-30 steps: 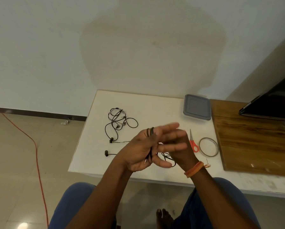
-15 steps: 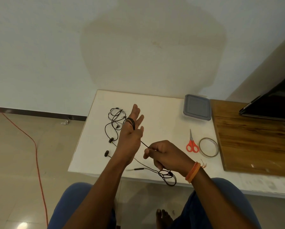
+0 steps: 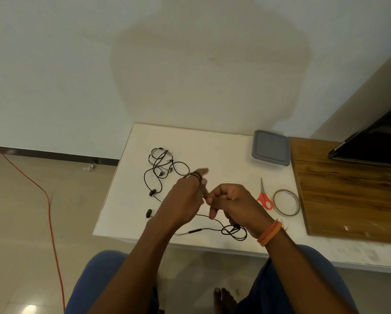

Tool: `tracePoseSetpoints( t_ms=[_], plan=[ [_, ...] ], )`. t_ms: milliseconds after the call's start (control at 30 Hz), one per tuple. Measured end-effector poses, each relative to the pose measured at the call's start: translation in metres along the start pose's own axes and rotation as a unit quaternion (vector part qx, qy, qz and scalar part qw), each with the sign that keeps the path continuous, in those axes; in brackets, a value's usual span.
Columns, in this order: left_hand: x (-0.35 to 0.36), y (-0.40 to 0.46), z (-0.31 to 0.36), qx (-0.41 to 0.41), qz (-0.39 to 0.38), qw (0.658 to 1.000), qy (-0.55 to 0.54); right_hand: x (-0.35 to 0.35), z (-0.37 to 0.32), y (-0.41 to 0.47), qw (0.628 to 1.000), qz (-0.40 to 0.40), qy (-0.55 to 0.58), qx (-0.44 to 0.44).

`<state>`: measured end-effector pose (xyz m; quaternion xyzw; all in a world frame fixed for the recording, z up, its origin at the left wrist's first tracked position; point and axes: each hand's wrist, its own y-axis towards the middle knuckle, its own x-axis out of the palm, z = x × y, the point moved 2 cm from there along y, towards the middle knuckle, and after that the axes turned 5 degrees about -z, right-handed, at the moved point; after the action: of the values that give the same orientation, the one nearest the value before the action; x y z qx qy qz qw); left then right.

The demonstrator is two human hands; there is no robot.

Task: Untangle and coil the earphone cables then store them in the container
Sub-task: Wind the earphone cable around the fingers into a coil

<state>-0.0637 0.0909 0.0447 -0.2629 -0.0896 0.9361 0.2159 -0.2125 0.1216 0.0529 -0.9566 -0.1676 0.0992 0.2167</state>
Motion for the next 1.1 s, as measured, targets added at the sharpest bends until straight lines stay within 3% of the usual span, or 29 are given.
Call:
tracePoseSetpoints(
  t_ms=[100,233,300,400,500,633,767,833,900,967,1100],
  plan=[
    [0.003,-0.003,0.000,0.015,0.020,0.998,0.053,-0.002,-0.001,0.000,0.999,0.024,0.004,-0.027],
    [0.002,-0.001,0.003,0.018,0.081,0.995,-0.053,-0.001,0.000,0.002,0.997,0.059,-0.034,-0.040],
    [0.004,-0.001,0.004,0.007,0.075,0.985,-0.154,0.003,0.003,0.004,0.992,0.081,-0.073,-0.056],
    [0.005,0.000,0.004,-0.032,0.035,0.934,-0.354,0.007,0.002,0.007,0.974,0.127,-0.144,-0.118],
    [0.003,0.000,0.006,-0.044,0.014,0.900,-0.434,0.004,-0.002,0.005,0.973,0.160,-0.101,-0.129],
    [0.006,-0.001,0.004,-0.035,0.029,0.932,-0.360,0.000,0.000,0.005,0.975,0.156,-0.097,-0.127],
    [0.010,0.000,0.000,-0.006,0.041,0.968,-0.249,0.000,-0.005,0.003,0.967,0.146,-0.094,-0.186],
    [0.013,0.000,-0.002,-0.007,0.014,0.977,-0.214,-0.007,-0.009,0.001,0.951,0.197,-0.079,-0.224],
    [0.015,-0.003,-0.002,-0.011,-0.029,0.981,-0.191,-0.011,-0.011,-0.001,0.923,0.242,-0.148,-0.261],
    [0.018,-0.007,0.003,-0.002,-0.069,0.987,-0.148,-0.008,-0.010,-0.001,0.903,0.242,-0.222,-0.276],
    [0.024,-0.010,0.008,0.012,-0.095,0.995,-0.043,-0.003,-0.007,0.002,0.904,0.206,-0.259,-0.271]
  ],
)
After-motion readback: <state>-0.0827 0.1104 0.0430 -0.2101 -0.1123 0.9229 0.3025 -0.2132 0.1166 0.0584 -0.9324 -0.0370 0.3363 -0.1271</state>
